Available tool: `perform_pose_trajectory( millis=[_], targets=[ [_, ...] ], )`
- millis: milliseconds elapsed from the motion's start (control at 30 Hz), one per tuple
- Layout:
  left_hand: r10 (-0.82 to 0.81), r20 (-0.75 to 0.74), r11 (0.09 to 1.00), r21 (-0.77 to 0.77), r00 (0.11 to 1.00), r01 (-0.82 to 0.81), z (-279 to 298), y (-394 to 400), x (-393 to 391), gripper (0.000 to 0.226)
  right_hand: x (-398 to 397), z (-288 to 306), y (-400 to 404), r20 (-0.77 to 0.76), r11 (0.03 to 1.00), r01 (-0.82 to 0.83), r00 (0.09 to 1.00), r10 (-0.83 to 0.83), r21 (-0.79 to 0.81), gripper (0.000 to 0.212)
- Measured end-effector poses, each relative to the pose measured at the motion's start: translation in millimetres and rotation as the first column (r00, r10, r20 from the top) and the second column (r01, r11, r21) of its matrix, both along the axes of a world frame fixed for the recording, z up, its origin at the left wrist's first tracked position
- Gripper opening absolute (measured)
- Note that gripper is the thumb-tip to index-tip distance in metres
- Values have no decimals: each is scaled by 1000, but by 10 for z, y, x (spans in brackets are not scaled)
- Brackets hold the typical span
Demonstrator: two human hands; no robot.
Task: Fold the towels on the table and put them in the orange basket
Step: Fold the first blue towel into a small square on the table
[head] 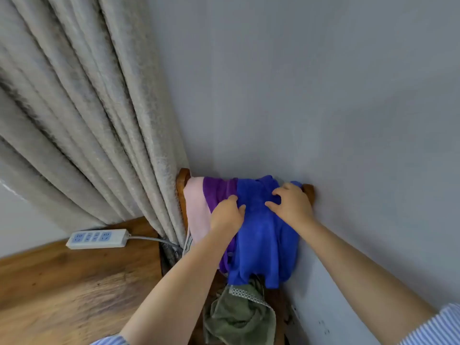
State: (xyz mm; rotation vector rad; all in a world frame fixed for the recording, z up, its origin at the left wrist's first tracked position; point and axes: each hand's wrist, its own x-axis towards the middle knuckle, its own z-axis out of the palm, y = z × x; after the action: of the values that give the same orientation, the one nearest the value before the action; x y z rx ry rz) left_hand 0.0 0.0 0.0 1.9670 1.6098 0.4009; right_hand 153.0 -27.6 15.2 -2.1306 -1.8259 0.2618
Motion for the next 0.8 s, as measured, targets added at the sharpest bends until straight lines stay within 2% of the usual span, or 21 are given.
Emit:
perform_pose_trajectory(
  millis=[133,267,433,500,567,700,800],
  targets=[
    [92,215,995,-66,972,-79,-142,72,36,37,-31,-67,51,-2,996,57,998,-57,65,32],
    [175,360,983,-119,916,-141,-219,123,73,33,-15,-88,78,-92,988,99,992,-88,121,22],
    [186,350,979,-148,918,-142,-209,108,127,10,54,-41,14,-200,980,163,970,-138,115,20],
    [161,335,983,-138,928,-121,-215,112,115,31,94,-24,-24,-244,974,193,956,-160,119,18],
    [164,346,983,-132,924,-126,-171,116,90,36,112,1,-41,-285,970,214,943,-174,115,17],
    [138,367,989,-9,920,-144,176,166,54,23,73,241,58,-312,960,230,934,-172,160,17],
    [134,407,975,111,904,-194,555,173,15,19,13,573,99,-394,929,235,912,-110,285,15]
  ],
)
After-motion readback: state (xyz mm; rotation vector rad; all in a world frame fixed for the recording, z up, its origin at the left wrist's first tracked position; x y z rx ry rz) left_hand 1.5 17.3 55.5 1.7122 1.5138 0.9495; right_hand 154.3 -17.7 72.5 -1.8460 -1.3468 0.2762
